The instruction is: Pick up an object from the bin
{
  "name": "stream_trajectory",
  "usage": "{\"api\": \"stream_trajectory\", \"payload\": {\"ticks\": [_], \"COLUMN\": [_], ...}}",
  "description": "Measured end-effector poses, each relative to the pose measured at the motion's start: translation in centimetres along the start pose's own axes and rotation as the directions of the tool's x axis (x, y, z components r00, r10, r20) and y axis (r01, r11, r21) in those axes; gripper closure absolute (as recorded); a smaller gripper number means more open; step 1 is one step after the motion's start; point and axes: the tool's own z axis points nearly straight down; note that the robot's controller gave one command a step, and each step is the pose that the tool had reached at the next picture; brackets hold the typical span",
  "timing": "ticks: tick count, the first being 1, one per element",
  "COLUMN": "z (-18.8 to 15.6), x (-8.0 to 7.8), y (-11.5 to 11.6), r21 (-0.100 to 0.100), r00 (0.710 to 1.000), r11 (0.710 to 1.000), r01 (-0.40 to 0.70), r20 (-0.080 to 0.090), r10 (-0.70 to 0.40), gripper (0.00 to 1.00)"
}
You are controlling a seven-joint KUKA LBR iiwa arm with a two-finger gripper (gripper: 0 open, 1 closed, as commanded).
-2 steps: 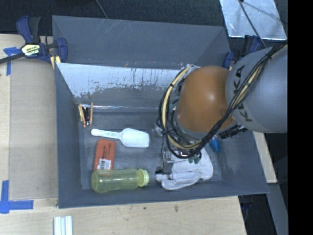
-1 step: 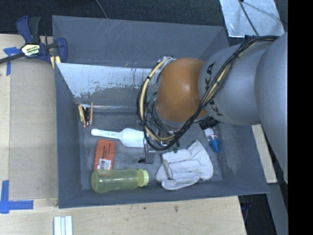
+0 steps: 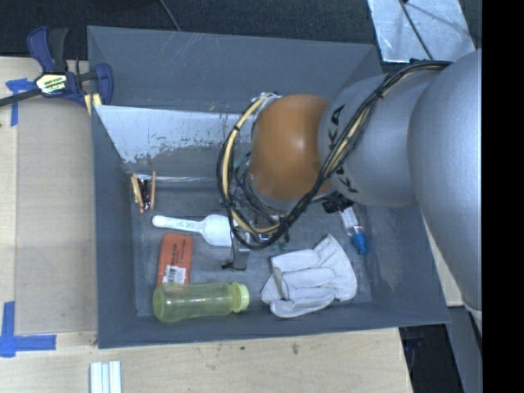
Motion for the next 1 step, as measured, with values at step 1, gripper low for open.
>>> {"api": "stream_trajectory", "payload": {"ticks": [1], "z": [3.2], "x": [-0.25], "y": [-0.03], "r21": [-0.002], "r00": [0.939], "r11": [0.939], "r01": [0.343], "r20": [-0.006], "r10": [-0.343], "gripper": [1.0]}}
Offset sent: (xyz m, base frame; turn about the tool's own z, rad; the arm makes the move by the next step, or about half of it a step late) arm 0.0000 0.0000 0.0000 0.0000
